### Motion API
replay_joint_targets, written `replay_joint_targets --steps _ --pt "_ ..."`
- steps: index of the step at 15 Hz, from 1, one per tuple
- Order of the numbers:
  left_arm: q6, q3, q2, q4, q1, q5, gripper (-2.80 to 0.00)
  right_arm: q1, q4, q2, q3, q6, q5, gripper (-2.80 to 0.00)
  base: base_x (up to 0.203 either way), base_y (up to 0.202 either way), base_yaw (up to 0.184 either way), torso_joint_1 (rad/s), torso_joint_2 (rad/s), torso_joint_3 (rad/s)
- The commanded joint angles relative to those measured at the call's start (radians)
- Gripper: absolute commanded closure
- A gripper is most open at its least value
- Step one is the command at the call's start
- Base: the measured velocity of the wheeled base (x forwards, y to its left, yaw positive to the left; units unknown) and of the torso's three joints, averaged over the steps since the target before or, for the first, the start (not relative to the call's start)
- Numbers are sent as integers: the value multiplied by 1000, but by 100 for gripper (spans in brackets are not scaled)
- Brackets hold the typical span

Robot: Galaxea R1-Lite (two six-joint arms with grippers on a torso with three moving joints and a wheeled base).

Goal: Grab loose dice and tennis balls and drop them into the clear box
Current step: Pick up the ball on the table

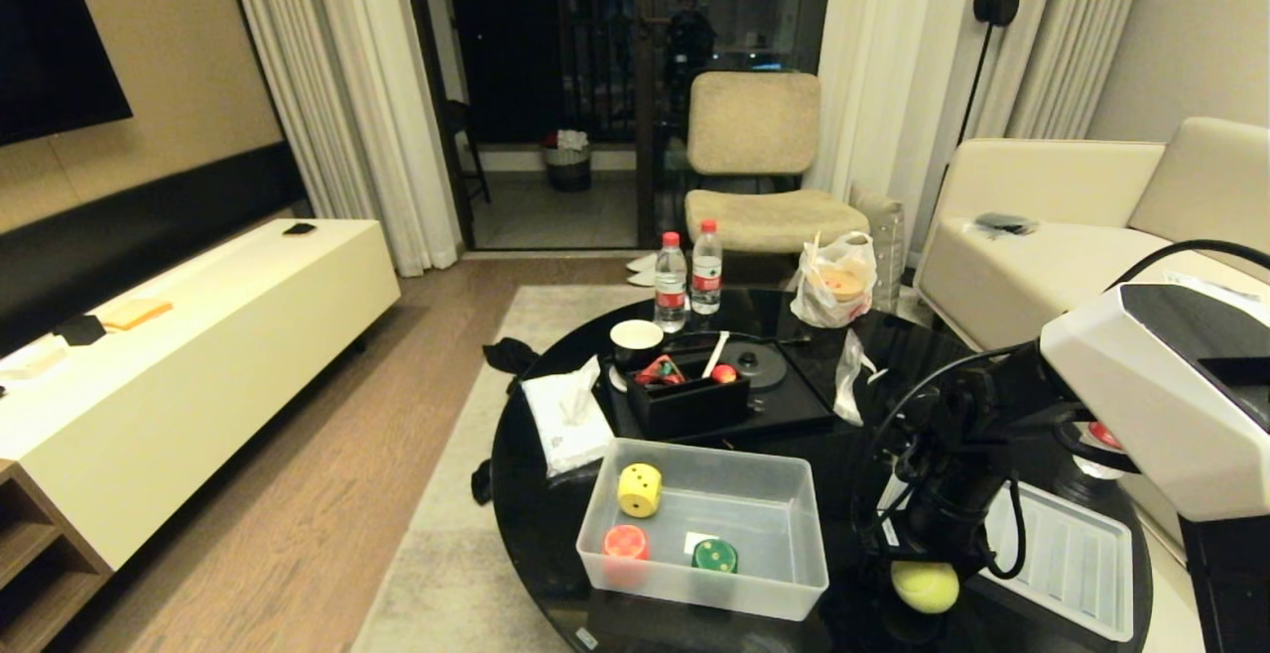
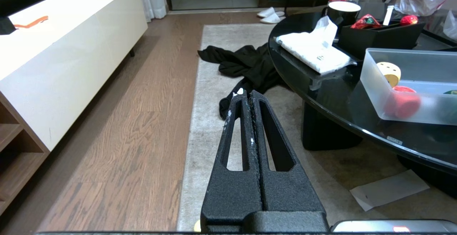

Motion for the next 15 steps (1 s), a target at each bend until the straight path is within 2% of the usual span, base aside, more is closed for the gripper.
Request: replay_joint_targets --steps 1,8,15 --pt "0 0 1 0 -1 0 0 3 3 0 3 0 0 0 0 0 0 0 0 0" --pt "0 0 1 0 0 0 0 3 3 -17 14 2 2 0 0 0 0 0 0 0" --pt "0 0 1 0 0 0 0 3 7 -136 54 2 2 0 0 0 0 0 0 0"
